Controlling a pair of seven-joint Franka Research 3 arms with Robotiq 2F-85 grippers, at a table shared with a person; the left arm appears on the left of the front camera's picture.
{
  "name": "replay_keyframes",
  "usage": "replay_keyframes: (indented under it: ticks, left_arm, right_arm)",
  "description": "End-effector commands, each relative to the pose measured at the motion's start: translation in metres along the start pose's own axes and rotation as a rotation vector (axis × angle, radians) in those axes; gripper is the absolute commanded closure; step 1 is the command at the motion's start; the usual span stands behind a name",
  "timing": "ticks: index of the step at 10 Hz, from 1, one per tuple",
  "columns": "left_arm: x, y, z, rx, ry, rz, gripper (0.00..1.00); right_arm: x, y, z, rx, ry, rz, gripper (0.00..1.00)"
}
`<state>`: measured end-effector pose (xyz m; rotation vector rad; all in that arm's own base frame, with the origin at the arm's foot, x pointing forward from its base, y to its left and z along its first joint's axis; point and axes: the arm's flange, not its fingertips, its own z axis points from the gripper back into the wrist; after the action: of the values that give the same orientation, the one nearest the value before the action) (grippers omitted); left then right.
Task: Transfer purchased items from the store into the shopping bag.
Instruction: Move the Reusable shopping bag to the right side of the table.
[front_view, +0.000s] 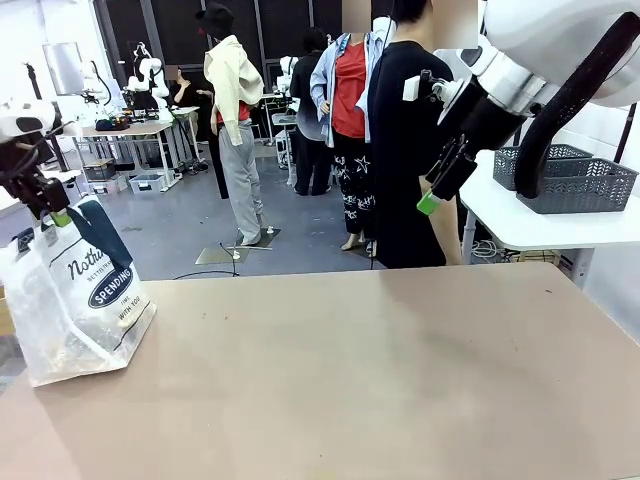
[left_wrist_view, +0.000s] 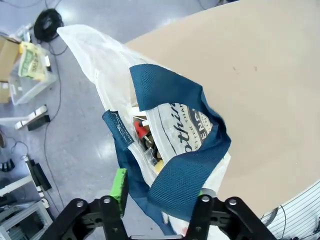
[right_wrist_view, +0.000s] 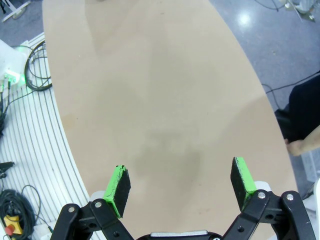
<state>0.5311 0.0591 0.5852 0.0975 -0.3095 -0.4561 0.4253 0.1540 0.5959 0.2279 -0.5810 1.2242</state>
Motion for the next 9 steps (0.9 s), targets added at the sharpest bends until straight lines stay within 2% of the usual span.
replay_keyframes:
  ticks: [1,4,9]
  left_arm:
    - [-0.007,-0.019,0.011,0.048,-0.016,-0.011,0.0]
    - [-0.009,-0.035,0.03,0.077,-0.045,-0.043,0.0]
    - [-0.009,-0.041,0.028,0.059,-0.048,-0.065,0.0]
  right_arm:
    - [0.0,0.001,0.001,-0.001,0.021,-0.003,0.0]
    - [0.0,0.001,0.001,-0.001,0.021,-0.003,0.0]
    - [0.0,0.001,0.001,-0.001,0.021,-0.003,0.0]
